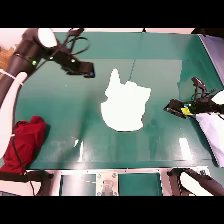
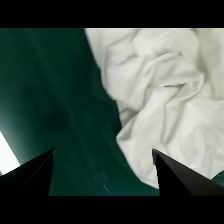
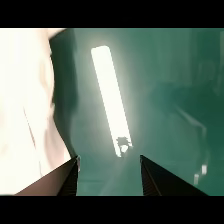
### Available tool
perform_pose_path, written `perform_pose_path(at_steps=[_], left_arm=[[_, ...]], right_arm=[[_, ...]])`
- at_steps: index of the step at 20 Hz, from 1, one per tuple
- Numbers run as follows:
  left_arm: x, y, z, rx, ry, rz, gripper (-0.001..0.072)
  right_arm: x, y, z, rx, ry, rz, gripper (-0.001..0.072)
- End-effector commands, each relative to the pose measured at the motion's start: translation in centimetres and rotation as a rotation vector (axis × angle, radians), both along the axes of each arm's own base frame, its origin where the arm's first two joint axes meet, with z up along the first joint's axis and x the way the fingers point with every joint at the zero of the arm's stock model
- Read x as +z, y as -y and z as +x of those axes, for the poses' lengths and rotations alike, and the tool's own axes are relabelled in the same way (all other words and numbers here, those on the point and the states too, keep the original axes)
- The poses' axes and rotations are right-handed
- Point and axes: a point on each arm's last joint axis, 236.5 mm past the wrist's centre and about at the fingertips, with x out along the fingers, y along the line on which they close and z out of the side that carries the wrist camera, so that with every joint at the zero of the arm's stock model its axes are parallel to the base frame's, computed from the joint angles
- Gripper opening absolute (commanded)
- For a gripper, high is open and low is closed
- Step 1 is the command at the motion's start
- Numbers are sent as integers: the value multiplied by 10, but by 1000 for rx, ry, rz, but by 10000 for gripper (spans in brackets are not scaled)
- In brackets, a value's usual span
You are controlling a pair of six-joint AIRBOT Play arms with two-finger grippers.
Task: Fold the shirts.
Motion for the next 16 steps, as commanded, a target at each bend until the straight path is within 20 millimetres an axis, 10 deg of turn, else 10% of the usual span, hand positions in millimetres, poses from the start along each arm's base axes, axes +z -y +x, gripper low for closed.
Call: perform_pose_path(at_steps=[1, 6, 11, 12, 14, 16], left_arm=[[-47, -40, -9, 89, -143, 8, 719], [-81, -5, 58, 210, 22, -220, 719], [-107, 19, 75, 214, 5, -350, 719], [-113, 19, 77, 222, 2, -349, 719], [-126, 18, 79, 236, -11, -345, 719], [-137, 25, 76, 232, -32, -343, 719]], right_arm=[[-14, -22, 35, -33, 45, 202, 447], [-43, -82, 63, -9, 40, 445, 447], [-71, -128, 90, 65, 12, 453, 437], [-74, -134, 96, 82, 12, 453, 376], [-69, -137, 103, 113, 15, 460, 15], [-65, -121, 93, 181, -6, 425, 18]])
